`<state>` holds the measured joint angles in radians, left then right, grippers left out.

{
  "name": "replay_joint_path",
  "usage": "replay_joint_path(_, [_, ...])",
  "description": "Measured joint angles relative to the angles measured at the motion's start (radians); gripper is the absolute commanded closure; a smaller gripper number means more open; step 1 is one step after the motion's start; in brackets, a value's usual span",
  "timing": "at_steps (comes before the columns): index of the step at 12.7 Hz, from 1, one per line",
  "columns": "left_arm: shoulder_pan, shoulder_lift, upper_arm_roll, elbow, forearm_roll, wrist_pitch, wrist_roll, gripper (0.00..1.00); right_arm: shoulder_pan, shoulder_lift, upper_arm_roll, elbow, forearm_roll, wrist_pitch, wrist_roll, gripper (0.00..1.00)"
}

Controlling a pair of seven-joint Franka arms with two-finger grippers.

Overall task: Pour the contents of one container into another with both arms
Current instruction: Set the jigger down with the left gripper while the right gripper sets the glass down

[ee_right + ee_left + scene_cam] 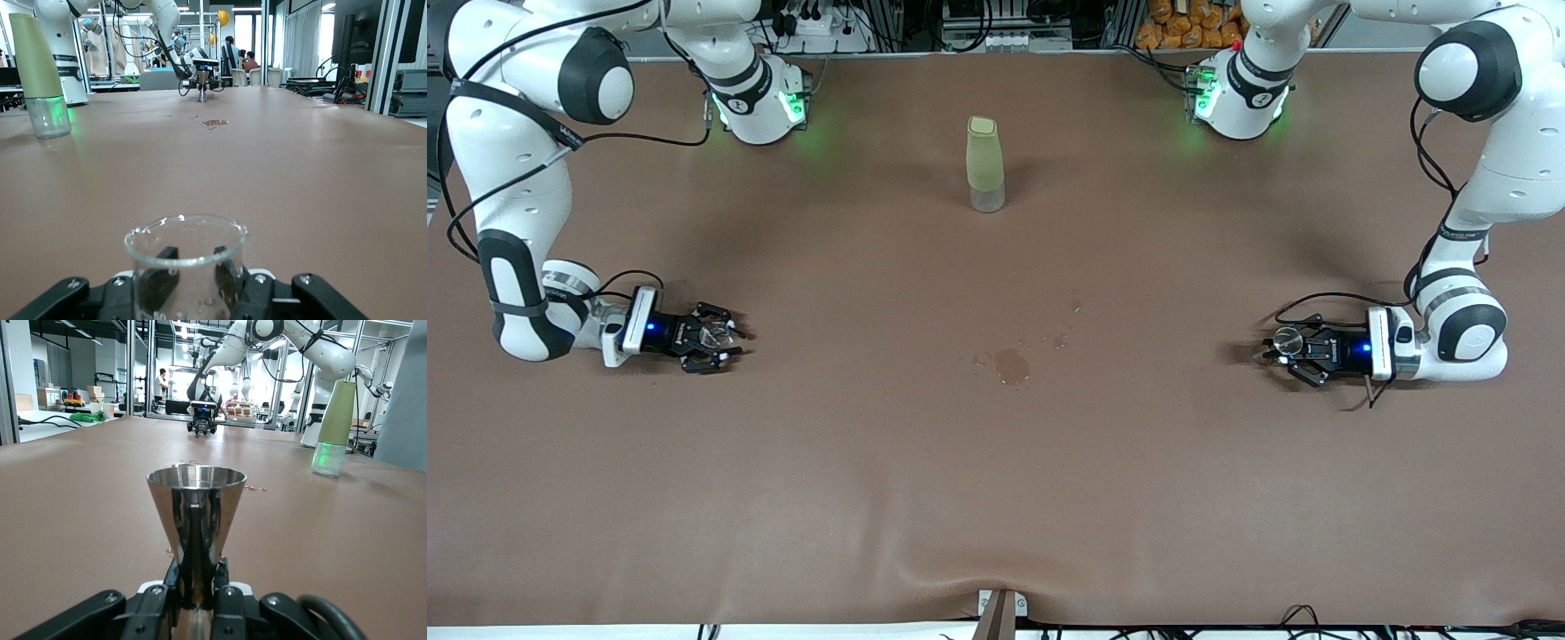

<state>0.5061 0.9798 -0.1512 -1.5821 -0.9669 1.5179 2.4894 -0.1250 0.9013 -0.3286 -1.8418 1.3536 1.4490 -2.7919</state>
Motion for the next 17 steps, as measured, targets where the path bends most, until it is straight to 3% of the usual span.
replay_joint_path(1, [0.000,0.001,0.000,0.000,0.000,0.000,0.000,0.00,0.000,0.000,0.000,0.000,0.000,0.000,0.000,0.00])
replay_joint_path(6, [0.000,0.007,0.000,0.001,0.010,0.000,-0.002,0.00,0.000,0.001,-0.007,0.000,-0.001,0.000,0.059,0.00])
replay_joint_path(8, [0.002,0.007,0.003,0.023,0.051,0.000,-0.030,0.00,0.000,0.001,-0.036,-0.001,-0.012,-0.012,0.106,0.00])
replay_joint_path(13, [0.007,0.002,0.062,0.122,0.137,-0.012,-0.182,0.00,0.004,-0.026,-0.155,0.050,-0.171,-0.130,0.421,0.00])
replay_joint_path(17, [0.012,-0.054,0.119,0.222,0.176,-0.035,-0.428,0.00,0.042,-0.131,-0.288,0.113,-0.312,-0.189,0.698,0.00])
